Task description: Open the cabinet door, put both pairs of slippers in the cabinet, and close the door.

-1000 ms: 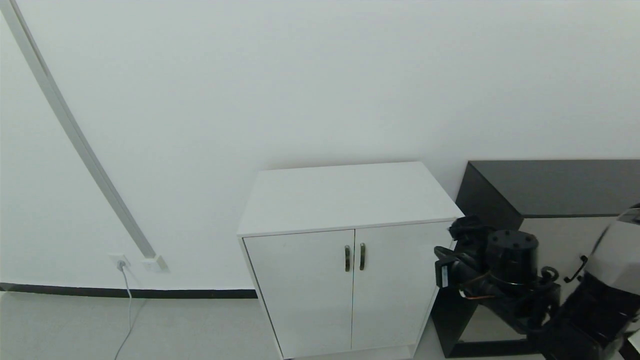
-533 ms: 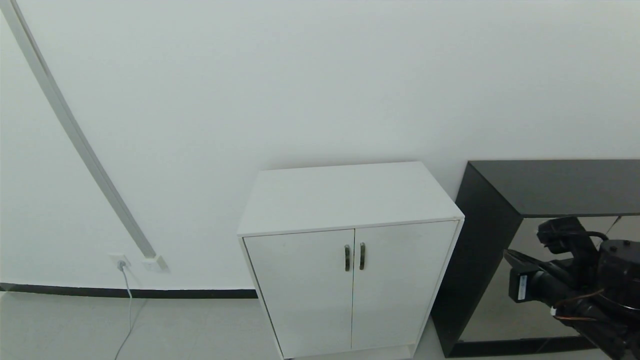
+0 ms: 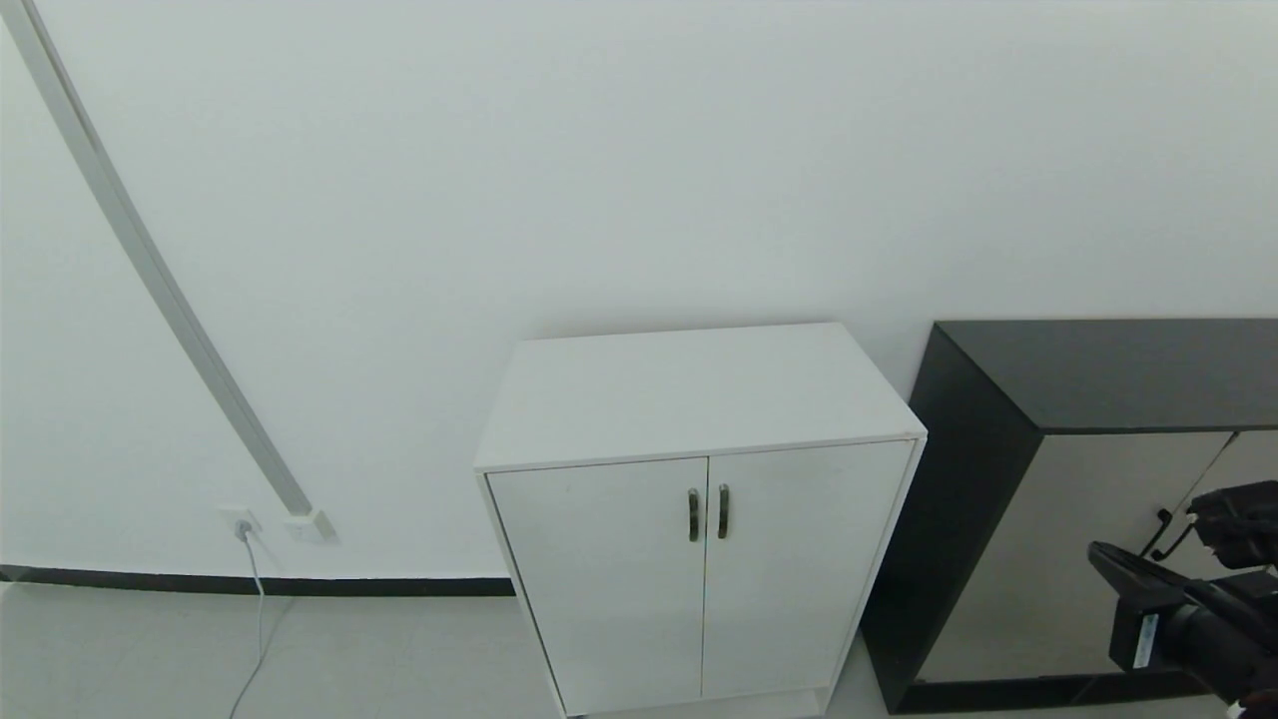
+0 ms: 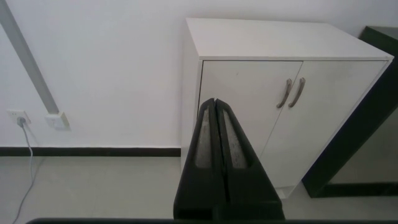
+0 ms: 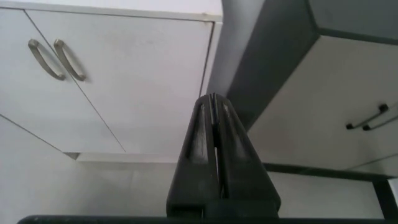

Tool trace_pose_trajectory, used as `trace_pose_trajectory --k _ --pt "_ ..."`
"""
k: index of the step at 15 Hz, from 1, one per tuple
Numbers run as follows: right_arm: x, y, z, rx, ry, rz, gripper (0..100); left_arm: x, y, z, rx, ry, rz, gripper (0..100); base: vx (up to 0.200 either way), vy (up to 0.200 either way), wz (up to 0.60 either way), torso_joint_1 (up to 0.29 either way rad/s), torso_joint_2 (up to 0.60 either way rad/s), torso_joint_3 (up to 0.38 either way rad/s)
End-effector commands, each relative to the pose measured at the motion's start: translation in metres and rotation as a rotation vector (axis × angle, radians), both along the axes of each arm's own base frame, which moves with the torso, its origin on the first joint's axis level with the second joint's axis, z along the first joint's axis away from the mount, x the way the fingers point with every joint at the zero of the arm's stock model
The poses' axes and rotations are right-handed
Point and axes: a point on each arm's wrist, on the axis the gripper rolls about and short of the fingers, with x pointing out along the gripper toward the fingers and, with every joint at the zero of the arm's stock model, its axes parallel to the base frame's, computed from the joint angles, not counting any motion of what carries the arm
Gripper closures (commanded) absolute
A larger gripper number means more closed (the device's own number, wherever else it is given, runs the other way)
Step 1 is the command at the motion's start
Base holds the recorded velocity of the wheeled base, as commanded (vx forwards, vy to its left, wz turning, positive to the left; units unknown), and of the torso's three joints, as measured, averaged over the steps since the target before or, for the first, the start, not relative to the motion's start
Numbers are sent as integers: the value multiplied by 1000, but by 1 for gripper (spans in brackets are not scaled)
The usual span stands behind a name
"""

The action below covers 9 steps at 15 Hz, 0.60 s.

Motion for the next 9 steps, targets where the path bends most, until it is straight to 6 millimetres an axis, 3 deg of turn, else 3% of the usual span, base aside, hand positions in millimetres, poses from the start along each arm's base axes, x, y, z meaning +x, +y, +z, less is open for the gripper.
trace_pose_trajectory --k 1,9 --pt "-13 -5 8 13 -30 -3 100 0 0 0 0 -1 1 100 0 0 0 0 0 0" --pt "-49 -16 3 -12 84 10 100 0 0 0 0 -1 1 100 0 0 0 0 0 0"
